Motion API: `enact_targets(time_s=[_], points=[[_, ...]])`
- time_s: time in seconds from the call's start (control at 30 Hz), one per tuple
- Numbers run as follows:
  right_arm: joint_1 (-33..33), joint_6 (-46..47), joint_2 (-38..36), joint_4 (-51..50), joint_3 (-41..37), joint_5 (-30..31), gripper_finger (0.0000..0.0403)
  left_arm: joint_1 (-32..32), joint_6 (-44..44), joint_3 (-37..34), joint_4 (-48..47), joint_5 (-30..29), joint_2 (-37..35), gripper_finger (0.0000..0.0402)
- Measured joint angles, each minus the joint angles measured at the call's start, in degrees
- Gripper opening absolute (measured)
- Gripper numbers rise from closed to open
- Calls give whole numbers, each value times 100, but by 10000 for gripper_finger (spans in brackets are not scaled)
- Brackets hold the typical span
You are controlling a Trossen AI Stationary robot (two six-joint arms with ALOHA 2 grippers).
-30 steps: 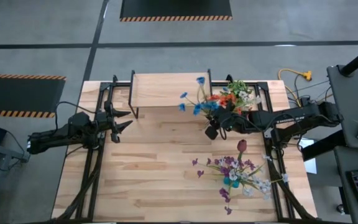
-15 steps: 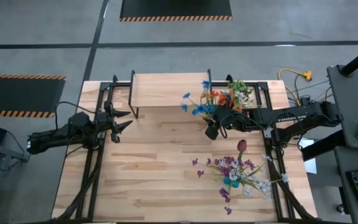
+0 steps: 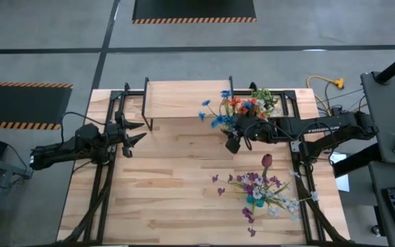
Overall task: Pick and place flowers into a vace then onto a shelf
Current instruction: Adjust the orange flowers on the transparent flower vase
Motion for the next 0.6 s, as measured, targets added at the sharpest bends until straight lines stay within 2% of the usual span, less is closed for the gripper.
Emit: enact_targets(time_s=[0.3, 0.4, 0.6], points=[[1, 82, -2, 23, 111, -101, 311, 0, -1, 0, -43, 0, 0, 175], [0, 28, -11, 31, 325, -354, 322, 0, -35, 0, 63, -2, -2, 175], [0, 40, -11, -260, 637, -394, 326, 1, -151, 0, 97, -2, 0, 175]])
